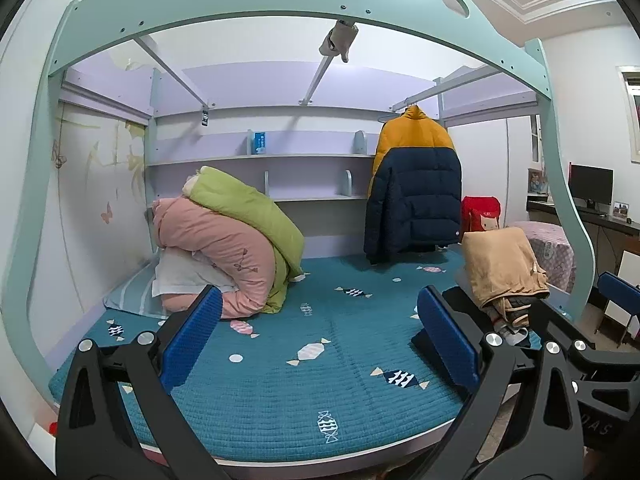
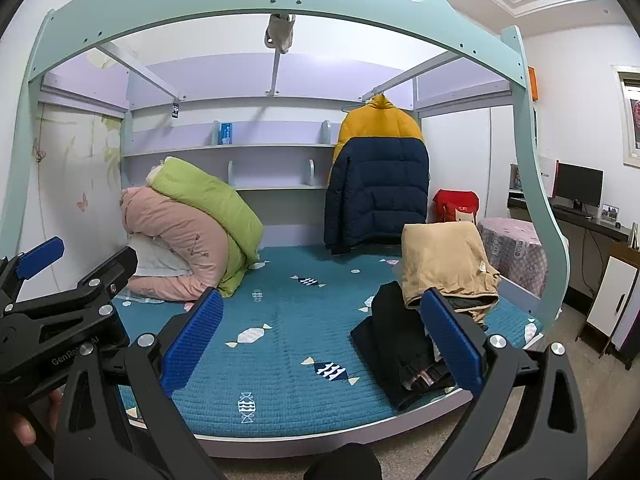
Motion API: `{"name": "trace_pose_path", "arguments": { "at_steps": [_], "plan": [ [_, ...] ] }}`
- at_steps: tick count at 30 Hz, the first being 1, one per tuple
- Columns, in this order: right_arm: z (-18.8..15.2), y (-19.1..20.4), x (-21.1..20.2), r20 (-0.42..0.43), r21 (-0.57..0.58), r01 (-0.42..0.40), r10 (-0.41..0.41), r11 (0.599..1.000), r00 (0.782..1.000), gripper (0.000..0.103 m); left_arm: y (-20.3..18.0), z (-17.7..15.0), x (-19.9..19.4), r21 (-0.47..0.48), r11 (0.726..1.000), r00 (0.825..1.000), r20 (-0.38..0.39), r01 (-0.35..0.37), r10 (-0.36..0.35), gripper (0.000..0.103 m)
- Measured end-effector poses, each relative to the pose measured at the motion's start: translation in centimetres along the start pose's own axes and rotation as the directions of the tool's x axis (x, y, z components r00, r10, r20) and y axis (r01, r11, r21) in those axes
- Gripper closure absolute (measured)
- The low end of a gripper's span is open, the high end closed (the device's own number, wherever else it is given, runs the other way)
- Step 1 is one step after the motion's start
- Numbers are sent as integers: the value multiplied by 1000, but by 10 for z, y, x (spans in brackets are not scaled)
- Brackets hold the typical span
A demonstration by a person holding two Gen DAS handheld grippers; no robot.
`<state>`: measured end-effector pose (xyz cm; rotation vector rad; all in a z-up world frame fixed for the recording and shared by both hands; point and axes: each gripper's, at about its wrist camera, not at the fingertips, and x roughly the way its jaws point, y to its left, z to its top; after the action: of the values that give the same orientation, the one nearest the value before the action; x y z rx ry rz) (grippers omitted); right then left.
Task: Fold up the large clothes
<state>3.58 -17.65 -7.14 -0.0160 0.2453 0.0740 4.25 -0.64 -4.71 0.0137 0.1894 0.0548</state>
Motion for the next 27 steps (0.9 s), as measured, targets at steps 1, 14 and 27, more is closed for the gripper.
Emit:
{"name": "trace_pose_path", "arguments": {
  "at_steps": [1,14,27],
  "plan": [
    [0,-1,0,0,2,0,0,1000,1000,7,-1,0,0,2,1000,1000,1,0,0,5],
    [2,-14,-3,10,22,32,-32,999,999,7,-15,4,5,3,1000,1000,5,31,-31,5],
    [3,-18,-3,5,32,40,-40,999,999,7,-22,3,4,5,999,999,7,39,-39,5]
  ]
}}
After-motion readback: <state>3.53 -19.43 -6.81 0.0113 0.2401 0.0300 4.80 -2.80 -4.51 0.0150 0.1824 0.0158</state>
